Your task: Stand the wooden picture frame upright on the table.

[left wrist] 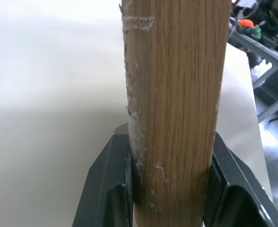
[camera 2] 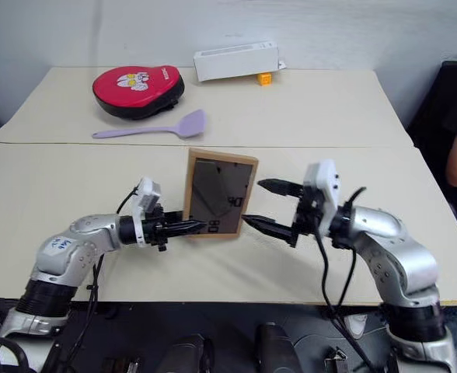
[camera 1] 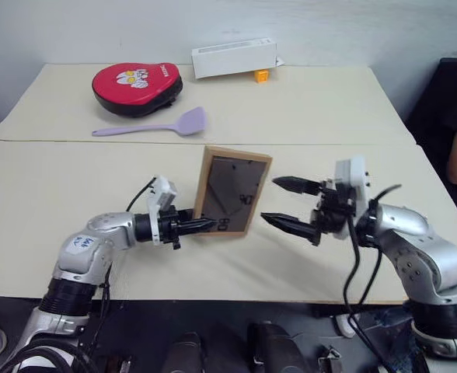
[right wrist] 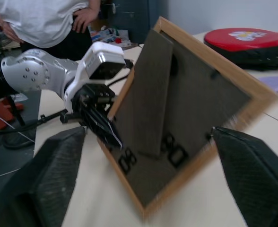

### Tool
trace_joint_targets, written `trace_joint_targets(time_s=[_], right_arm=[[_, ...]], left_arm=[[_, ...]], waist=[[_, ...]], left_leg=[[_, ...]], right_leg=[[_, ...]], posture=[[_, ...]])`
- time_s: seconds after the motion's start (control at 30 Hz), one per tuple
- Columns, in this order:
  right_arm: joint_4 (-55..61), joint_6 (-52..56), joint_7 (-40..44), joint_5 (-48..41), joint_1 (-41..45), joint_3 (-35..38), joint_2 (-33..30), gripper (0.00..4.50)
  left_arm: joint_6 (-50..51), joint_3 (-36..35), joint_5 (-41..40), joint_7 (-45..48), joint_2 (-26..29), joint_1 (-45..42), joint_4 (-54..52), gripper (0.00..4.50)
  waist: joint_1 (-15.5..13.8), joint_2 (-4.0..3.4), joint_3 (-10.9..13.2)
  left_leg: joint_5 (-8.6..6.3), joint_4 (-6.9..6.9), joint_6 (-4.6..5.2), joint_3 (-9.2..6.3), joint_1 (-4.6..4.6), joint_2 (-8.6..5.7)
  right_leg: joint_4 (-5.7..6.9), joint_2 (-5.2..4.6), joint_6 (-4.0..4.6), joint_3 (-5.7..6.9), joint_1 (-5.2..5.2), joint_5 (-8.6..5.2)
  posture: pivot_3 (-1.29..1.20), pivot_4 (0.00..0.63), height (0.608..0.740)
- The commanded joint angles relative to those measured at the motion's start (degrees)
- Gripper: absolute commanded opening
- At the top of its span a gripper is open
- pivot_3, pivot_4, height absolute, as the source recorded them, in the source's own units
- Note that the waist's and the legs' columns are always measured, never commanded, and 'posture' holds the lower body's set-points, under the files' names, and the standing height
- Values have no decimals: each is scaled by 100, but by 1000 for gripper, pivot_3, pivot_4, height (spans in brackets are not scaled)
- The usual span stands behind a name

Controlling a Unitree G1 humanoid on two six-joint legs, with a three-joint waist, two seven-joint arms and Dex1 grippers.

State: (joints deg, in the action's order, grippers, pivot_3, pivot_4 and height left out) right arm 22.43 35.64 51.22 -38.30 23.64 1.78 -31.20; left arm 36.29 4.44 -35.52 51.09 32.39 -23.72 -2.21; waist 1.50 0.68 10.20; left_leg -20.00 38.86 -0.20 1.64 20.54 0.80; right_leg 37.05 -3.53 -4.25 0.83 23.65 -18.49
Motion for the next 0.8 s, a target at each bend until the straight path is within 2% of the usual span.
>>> trace_joint_targets(time_s=[0.03, 0.13, 0.37, 0.6, 0.8], right_arm=[[-221, -18, -241, 247, 459, -458, 308, 4418], [-563, -198, -157, 558, 687, -800, 434, 4418], [-584, -506, 332, 583, 704, -1134, 583, 4418], [-77, -449, 727, 286, 239, -899, 152, 4418], [-27, -1132, 898, 686, -166, -800, -159, 4418]], left_arm=[[-80, -89, -11, 21, -127, -62, -308, 1257], [-126, -80, 63, 10, -204, -98, -308, 1257], [-14, -107, 123, 9, -301, -199, -243, 1257], [110, -211, 79, 140, -289, -266, -63, 1257], [337, -326, -55, 400, -218, -265, -89, 1257]], waist=[[2, 0, 0], [4, 0, 0], [-2, 0, 0], [-8, 0, 0], [2, 0, 0]], left_leg=[[0, 1, 1, -2, 2, 0], [0, 1, 2, -2, 8, 0], [-3, 11, 7, -10, 24, -1], [-3, 21, 7, -34, 56, -2], [-2, 22, 6, -35, 57, -3]], right_leg=[[0, 0, 0, 1, 1, 0], [2, 0, 0, 2, 6, 0], [-2, -1, -3, 11, 10, 2], [-2, -2, -4, 32, 21, 2], [-8, -2, -6, 33, 21, 4]], posture=[[0, 150, 740], [0, 150, 740], [0, 150, 740], [0, 150, 740], [0, 150, 740]])
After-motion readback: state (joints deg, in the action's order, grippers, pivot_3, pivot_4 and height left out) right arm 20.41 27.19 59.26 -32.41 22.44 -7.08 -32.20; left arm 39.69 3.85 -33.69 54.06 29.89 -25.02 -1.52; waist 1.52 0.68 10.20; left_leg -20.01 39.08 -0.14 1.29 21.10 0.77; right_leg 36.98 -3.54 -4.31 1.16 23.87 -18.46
